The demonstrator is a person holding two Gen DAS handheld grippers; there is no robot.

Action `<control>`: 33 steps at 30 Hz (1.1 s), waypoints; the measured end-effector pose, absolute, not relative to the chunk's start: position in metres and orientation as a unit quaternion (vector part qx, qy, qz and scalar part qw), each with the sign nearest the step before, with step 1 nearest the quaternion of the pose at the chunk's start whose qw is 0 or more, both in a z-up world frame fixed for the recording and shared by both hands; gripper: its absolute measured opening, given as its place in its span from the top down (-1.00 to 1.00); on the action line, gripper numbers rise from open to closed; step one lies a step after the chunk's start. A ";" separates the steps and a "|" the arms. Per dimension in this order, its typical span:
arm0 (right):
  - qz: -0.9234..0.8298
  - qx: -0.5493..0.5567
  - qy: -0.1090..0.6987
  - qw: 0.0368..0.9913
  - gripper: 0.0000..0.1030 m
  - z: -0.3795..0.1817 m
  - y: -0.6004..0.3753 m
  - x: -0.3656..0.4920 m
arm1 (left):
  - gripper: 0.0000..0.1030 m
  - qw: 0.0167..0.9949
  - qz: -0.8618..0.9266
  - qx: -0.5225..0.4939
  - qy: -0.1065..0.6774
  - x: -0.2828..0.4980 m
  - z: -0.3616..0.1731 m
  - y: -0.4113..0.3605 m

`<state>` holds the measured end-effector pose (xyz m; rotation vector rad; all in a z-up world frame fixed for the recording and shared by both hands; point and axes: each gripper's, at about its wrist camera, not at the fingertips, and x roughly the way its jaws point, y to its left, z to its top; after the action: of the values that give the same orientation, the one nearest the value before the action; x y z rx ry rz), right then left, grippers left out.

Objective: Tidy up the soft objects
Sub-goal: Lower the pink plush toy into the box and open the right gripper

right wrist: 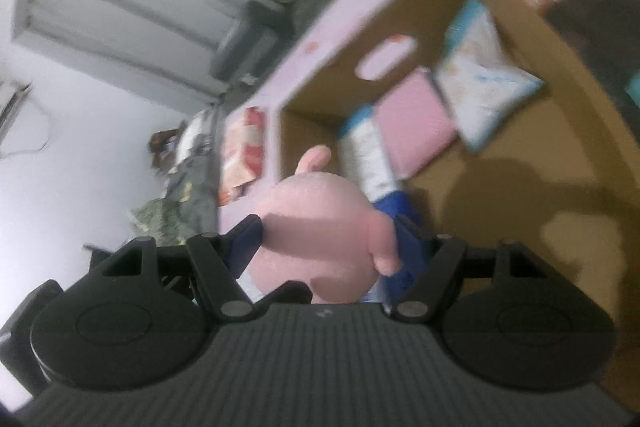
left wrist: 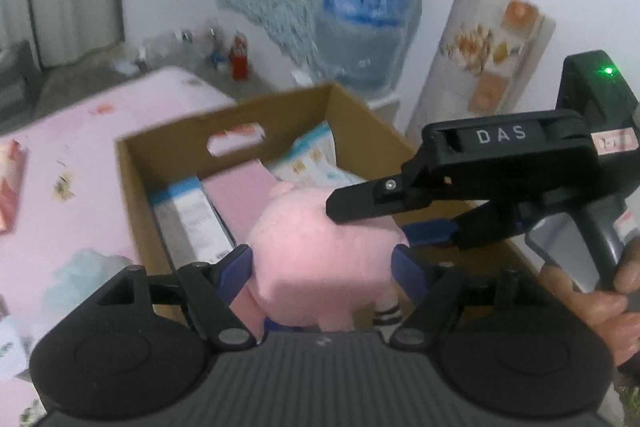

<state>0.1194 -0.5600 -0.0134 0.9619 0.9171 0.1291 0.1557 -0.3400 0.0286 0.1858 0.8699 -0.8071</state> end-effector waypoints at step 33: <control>-0.006 0.371 0.463 0.805 -0.32 -0.088 -0.549 0.191 | -0.47 0.864 -0.339 0.097 0.358 0.146 0.062 -0.251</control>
<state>0.1913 -0.5486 -0.0884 0.7950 0.9925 -0.0135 0.1460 -0.2514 0.0615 0.2031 0.7501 -0.7111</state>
